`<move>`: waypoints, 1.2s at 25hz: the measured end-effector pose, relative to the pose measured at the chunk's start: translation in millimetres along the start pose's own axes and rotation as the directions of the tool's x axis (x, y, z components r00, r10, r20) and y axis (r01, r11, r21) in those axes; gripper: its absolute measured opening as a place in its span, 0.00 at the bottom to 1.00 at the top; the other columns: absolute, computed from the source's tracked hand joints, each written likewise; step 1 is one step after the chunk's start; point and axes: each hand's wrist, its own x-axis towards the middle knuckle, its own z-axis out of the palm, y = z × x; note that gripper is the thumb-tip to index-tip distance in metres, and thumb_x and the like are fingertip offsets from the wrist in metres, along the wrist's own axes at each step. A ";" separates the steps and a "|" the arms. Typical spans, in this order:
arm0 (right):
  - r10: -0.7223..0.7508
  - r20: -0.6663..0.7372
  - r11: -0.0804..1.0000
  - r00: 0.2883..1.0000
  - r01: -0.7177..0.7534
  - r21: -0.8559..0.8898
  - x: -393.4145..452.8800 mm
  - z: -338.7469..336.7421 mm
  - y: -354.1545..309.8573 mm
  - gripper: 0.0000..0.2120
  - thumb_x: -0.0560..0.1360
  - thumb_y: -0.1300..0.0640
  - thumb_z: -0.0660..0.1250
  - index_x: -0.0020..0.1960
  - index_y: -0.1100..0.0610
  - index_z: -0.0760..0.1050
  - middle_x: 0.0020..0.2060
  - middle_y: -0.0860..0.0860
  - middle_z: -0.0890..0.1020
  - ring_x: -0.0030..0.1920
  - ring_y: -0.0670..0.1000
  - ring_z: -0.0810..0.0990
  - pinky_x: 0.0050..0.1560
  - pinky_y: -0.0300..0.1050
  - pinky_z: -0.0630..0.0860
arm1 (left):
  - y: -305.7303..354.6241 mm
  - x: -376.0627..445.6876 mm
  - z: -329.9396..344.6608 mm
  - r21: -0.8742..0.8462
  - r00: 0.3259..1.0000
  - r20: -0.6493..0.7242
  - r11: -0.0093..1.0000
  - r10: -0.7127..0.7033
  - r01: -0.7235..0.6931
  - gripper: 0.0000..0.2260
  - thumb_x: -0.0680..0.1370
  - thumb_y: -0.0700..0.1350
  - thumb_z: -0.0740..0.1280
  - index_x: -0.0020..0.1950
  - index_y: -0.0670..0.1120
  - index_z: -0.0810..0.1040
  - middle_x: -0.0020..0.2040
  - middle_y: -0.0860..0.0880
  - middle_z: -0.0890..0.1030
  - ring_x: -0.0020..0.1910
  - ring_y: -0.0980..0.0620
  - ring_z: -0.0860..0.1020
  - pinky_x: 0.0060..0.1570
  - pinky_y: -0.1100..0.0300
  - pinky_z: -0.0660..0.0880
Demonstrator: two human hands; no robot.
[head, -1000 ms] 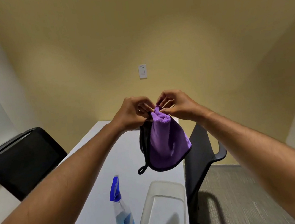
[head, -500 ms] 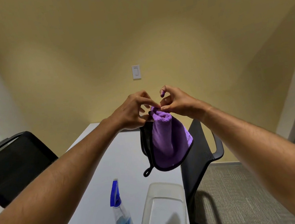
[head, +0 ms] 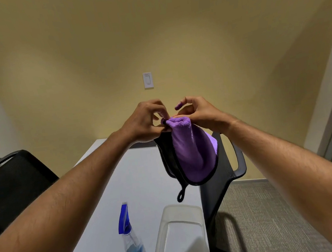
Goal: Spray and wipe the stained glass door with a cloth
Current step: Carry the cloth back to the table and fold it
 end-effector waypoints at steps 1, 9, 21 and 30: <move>-0.023 -0.035 0.998 0.999 0.021 -0.059 -0.8 -3.1 1.5 0.10 0.72 0.63 0.75 0.50 0.57 0.77 0.43 0.57 0.86 0.43 0.49 0.83 0.48 0.42 0.79 | -0.8 1.4 -0.3 -0.009 1.000 -0.012 1.000 -0.011 0.010 0.07 0.68 0.37 0.77 0.42 0.44 0.83 0.47 0.48 0.80 0.47 0.50 0.79 0.46 0.59 0.79; 0.000 0.024 0.968 1.000 0.006 -0.252 -20.0 -37.9 17.2 0.22 0.68 0.60 0.79 0.60 0.59 0.80 0.51 0.53 0.84 0.51 0.44 0.83 0.52 0.33 0.79 | -12.6 5.3 -5.7 -0.034 0.992 -0.115 0.998 -0.057 0.054 0.05 0.68 0.35 0.77 0.42 0.42 0.84 0.40 0.47 0.83 0.41 0.51 0.80 0.47 0.54 0.79; 0.009 0.127 0.953 0.992 0.030 -0.301 -33.7 -13.7 57.8 0.33 0.64 0.54 0.82 0.66 0.48 0.74 0.57 0.46 0.80 0.54 0.44 0.80 0.49 0.36 0.78 | -11.6 17.6 -8.2 -0.209 0.936 -0.240 0.955 -0.257 0.209 0.07 0.68 0.39 0.78 0.39 0.49 0.83 0.34 0.53 0.82 0.32 0.61 0.78 0.36 0.64 0.77; -0.009 0.011 0.958 1.000 0.012 -0.286 -32.1 -11.8 64.6 0.31 0.61 0.49 0.83 0.60 0.48 0.74 0.52 0.45 0.80 0.53 0.46 0.80 0.47 0.38 0.79 | -22.7 20.7 -11.7 -0.286 0.908 -0.282 0.930 -0.310 0.229 0.09 0.67 0.44 0.78 0.35 0.56 0.81 0.35 0.57 0.82 0.32 0.66 0.77 0.39 0.66 0.74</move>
